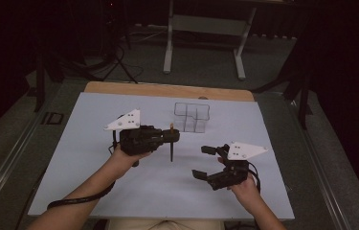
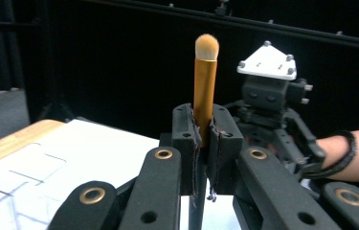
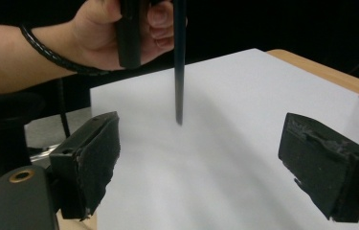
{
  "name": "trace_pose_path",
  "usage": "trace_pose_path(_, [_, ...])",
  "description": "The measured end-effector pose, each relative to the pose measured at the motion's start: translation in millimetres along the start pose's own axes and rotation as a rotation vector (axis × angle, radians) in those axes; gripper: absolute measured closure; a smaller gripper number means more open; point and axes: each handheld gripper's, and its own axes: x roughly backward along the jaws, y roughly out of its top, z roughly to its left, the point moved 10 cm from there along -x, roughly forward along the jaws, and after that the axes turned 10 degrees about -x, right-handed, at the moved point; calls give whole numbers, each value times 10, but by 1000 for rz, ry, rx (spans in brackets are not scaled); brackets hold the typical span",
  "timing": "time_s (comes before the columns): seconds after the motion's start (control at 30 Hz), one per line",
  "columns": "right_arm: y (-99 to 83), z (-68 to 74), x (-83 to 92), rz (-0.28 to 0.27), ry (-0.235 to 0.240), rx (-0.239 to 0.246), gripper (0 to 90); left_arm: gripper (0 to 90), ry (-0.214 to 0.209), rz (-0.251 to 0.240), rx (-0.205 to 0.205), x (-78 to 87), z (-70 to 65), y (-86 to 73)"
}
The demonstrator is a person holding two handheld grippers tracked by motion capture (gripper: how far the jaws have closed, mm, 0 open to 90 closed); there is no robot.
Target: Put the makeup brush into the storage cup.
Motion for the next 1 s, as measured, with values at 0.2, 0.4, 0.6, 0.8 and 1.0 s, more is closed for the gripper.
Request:
trace_pose_path(0.2, [-2,-51,102,-43,-36,-7,145,847,21,1,-9,6,108,76])
trace_pose_path(0.4, [-30,-89,113,-47,-44,-28,148,847,35,3,-18,-6,194,143])
trace_pose_path(0.6, [-56,-124,118,-53,-43,-52,148,846,56,-4,-28,-11,299,243])
trace_pose_path(0.8, [-70,-139,136,-59,-38,-61,148,847,70,11,-44,-54,417,306])
trace_pose_path(1.0, [-73,-145,160,-69,-29,-63,148,846,93,11,-53,-98,536,364])
